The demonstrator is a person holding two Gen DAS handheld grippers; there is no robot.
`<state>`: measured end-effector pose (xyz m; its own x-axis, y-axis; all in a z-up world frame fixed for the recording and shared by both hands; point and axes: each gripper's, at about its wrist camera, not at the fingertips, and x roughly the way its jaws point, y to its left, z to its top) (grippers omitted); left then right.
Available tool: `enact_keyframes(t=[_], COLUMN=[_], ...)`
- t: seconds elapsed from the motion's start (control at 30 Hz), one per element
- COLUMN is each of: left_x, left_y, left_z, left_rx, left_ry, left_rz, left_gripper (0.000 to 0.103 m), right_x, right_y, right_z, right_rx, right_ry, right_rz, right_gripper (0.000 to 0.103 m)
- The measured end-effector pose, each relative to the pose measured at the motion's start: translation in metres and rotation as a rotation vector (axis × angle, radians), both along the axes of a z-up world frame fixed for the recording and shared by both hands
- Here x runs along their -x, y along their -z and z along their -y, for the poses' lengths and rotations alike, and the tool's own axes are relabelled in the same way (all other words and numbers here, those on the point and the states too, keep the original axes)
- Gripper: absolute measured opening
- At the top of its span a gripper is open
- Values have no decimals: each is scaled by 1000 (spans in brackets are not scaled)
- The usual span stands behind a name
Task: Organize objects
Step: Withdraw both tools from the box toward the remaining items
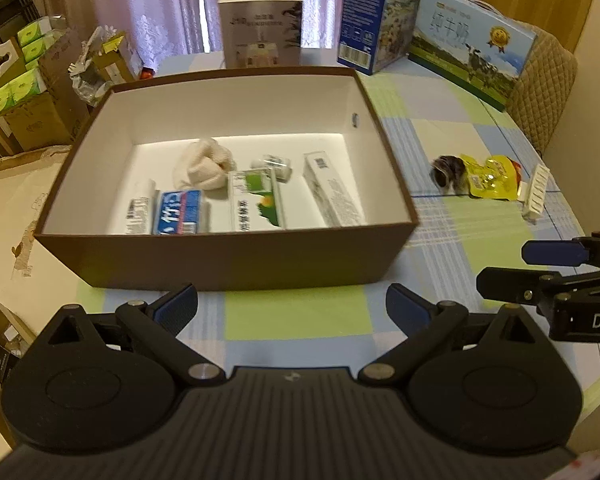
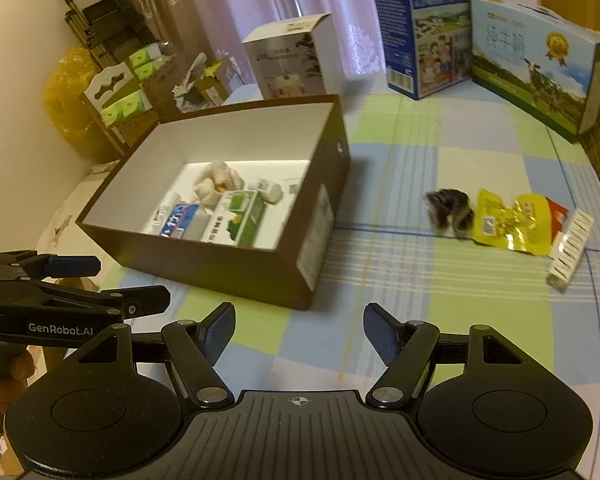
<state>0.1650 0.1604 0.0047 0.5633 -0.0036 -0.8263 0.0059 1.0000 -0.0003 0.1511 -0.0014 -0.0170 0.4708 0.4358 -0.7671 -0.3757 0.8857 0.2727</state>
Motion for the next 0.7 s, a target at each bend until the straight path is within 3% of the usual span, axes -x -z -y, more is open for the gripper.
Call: enact_keyframes(t=[0.27, 0.7], left_x=[2, -16], left_y=[4, 15], left_z=[48, 129], left_rx=[10, 40], left_ry=[37, 136], left_rz=[-19, -39], left_gripper=[99, 99], right_x=[7, 4], right_y=[2, 12], right_z=[49, 146], right_rx=[5, 47], right_ry=[37, 199], right_rz=[-20, -52], right_gripper=[68, 68])
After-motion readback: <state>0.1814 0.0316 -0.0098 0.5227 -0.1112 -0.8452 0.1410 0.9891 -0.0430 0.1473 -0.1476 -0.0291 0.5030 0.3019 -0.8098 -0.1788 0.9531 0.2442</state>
